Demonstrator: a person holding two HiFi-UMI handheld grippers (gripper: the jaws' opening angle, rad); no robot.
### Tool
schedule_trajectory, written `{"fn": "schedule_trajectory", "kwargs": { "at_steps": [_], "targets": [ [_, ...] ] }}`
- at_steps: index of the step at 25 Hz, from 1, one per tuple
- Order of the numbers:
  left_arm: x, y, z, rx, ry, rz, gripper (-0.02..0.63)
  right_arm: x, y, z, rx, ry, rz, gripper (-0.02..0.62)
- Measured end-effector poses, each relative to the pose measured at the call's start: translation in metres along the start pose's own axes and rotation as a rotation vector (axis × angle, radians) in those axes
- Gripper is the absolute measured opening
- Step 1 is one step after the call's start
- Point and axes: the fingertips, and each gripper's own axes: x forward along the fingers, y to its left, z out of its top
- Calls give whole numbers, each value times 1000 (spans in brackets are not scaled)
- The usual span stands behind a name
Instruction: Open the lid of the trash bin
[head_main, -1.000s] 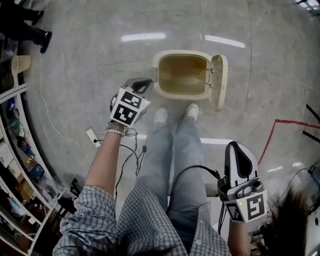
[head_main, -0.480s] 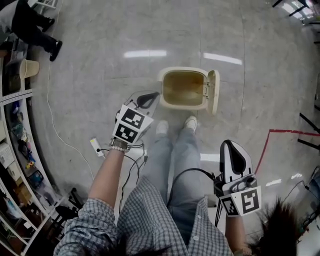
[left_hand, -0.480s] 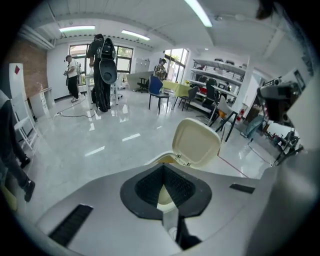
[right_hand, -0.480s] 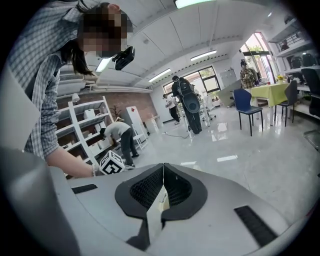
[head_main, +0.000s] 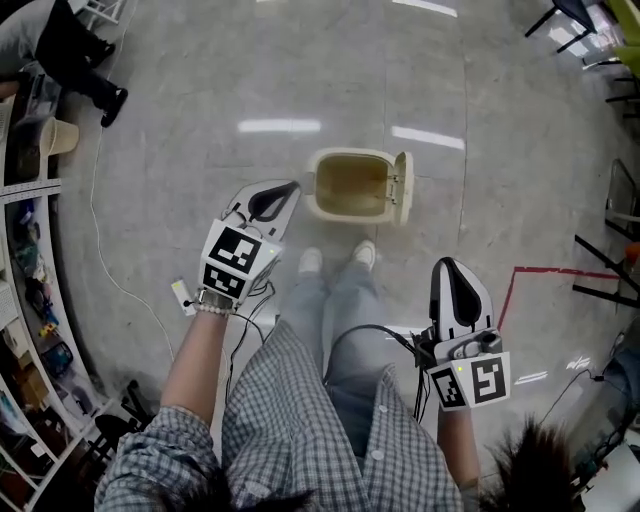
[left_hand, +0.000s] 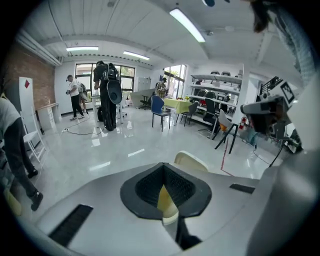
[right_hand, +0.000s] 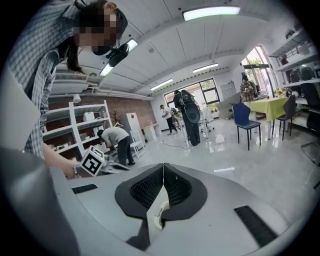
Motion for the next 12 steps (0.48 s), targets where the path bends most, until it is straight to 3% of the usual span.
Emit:
{"fn": "schedule_trajectory", "kwargs": {
  "at_steps": [12],
  "targets": [
    [-84,-26,75,8,-150,11,8,-20,12,58,-40,-88,-39,18]
  ]
}}
